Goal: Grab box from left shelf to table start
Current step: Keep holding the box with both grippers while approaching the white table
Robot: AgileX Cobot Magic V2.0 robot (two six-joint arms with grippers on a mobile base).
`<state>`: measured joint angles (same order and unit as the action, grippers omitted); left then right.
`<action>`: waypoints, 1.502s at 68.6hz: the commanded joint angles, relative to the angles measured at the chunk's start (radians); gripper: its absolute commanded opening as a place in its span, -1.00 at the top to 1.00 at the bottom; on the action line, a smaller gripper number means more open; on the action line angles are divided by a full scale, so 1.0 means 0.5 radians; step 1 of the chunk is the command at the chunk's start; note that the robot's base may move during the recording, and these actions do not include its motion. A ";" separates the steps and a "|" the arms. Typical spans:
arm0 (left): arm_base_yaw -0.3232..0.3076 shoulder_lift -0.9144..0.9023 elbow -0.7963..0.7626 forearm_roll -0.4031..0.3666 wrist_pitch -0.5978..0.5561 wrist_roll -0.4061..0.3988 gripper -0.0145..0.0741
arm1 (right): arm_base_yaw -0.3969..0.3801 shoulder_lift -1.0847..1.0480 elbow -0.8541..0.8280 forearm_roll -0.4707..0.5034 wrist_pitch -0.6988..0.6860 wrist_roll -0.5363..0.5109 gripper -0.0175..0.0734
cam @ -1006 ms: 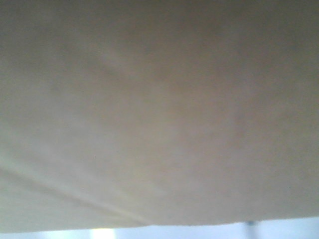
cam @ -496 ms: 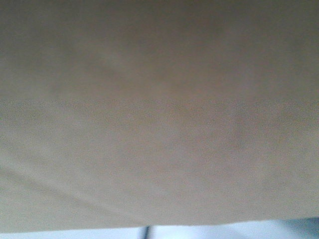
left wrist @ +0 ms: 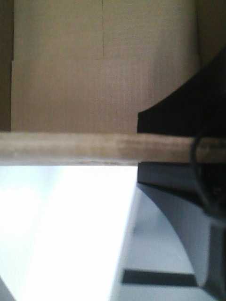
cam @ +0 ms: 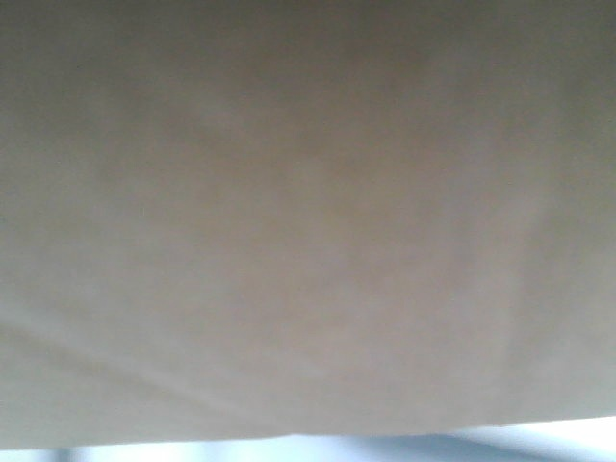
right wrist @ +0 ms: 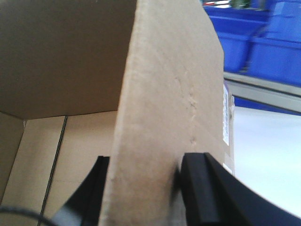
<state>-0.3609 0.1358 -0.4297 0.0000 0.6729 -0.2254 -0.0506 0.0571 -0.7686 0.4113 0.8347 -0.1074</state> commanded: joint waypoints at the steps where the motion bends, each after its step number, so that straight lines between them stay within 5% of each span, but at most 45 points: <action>1: -0.003 0.026 -0.026 0.077 -0.008 0.014 0.90 | -0.001 0.025 -0.054 0.043 -0.258 0.024 0.49; 103: -0.003 0.026 -0.026 0.077 -0.008 0.014 0.90 | -0.001 0.025 -0.054 0.043 -0.258 0.024 0.49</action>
<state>-0.3609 0.1358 -0.4280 0.0000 0.6710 -0.2254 -0.0506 0.0571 -0.7686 0.4113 0.8347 -0.1074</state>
